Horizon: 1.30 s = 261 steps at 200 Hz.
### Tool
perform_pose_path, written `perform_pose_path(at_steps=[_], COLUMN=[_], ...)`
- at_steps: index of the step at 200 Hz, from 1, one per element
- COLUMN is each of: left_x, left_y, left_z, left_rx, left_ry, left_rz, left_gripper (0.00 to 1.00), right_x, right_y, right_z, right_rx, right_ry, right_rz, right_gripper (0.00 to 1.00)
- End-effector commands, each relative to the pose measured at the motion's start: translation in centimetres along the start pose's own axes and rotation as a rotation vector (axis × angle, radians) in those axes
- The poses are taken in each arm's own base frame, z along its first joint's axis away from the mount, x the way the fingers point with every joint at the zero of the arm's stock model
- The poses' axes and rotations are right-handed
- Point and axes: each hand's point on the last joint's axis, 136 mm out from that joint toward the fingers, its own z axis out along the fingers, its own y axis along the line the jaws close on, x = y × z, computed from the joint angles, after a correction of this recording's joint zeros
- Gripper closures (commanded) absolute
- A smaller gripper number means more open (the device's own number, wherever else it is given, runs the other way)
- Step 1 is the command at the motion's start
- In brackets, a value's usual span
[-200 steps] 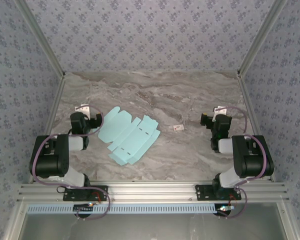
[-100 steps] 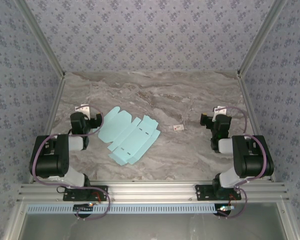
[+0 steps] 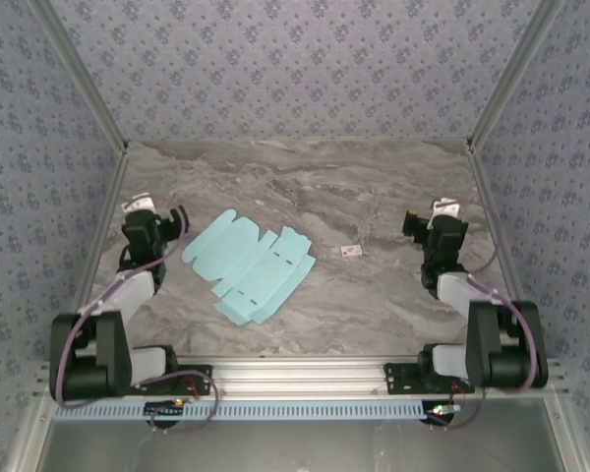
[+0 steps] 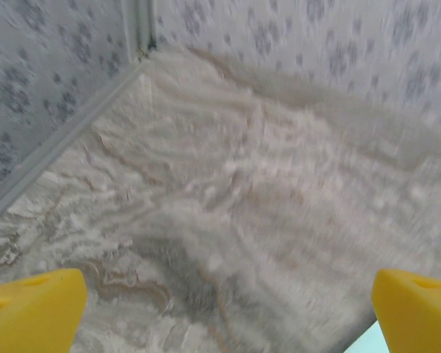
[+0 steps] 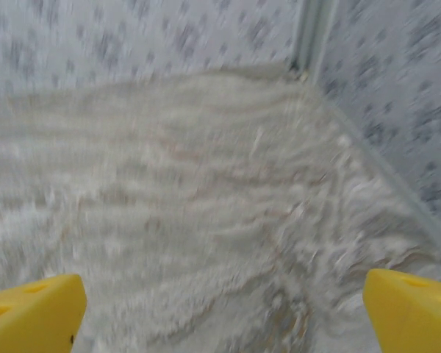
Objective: Fold the paper box
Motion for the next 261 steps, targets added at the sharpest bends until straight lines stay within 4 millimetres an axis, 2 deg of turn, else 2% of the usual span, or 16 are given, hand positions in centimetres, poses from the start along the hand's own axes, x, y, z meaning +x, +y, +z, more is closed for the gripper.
perform_pose_path(at_steps=[1, 10, 21, 38, 63, 91, 105, 121, 145, 178, 202, 217, 240, 261], left_x=[0.3, 0.4, 0.8, 2.0, 6.0, 10.3, 11.4, 11.7, 11.4, 11.0, 10.7, 10.4, 9.4, 7.2], left_y=[-0.7, -1.8, -3.4, -6.5, -11.4, -13.8, -14.7, -15.5, -16.2, -16.4, -16.1, -16.0, -16.1, -16.7], left_z=[-1.7, -2.2, -2.7, -3.7, -5.6, -7.2, -7.6, -7.6, -7.3, -7.3, -7.2, -7.2, -7.0, -7.0], left_rx=[0.020, 0.068, 0.135, 0.245, 0.377, 0.397, 0.416, 0.434, 0.441, 0.446, 0.430, 0.421, 0.411, 0.420], left_ry=[0.110, 0.152, 0.213, 0.308, 0.486, 0.625, 0.641, 0.644, 0.641, 0.628, 0.613, 0.602, 0.568, 0.497], left_rz=[-0.231, -0.283, -0.322, -0.328, -0.221, -0.026, 0.042, 0.068, 0.085, 0.101, 0.112, 0.112, 0.099, 0.081], left_gripper=[0.01, 0.01, 0.01, 0.01, 0.01, 0.01, 0.01, 0.01, 0.02, 0.02, 0.02, 0.02, 0.02, 0.03], right_x=[-1.4, -1.9, -2.4, -1.8, 2.2, 8.0, 10.5, 12.5, 14.4, 15.9, 16.5, 16.9, 16.1, 13.6], right_y=[-1.8, -1.4, 0.2, 4.9, 12.8, 20.0, 23.0, 25.6, 28.1, 29.7, 31.3, 31.8, 32.5, 32.9], right_z=[-1.8, -2.5, -3.2, -4.7, -8.5, -13.1, -14.6, -15.2, -14.8, -13.7, -13.6, -13.3, -12.7, -12.1], right_rx=[0.088, 0.065, -0.004, -0.170, -0.338, -0.512, -0.593, -0.649, -0.674, -0.671, -0.713, -0.720, -0.747, -0.808], right_ry=[0.059, 0.091, 0.137, 0.239, 0.445, 0.634, 0.690, 0.735, 0.769, 0.788, 0.807, 0.813, 0.784, 0.735], right_rz=[0.160, 0.201, 0.246, 0.275, 0.199, 0.133, 0.108, 0.069, 0.054, 0.068, 0.103, 0.113, 0.118, 0.077], right_gripper=[0.01, 0.01, 0.02, 0.04, 0.05, 0.07, 0.09, 0.13, 0.22, 0.31, 0.46, 0.59, 0.80, 0.92])
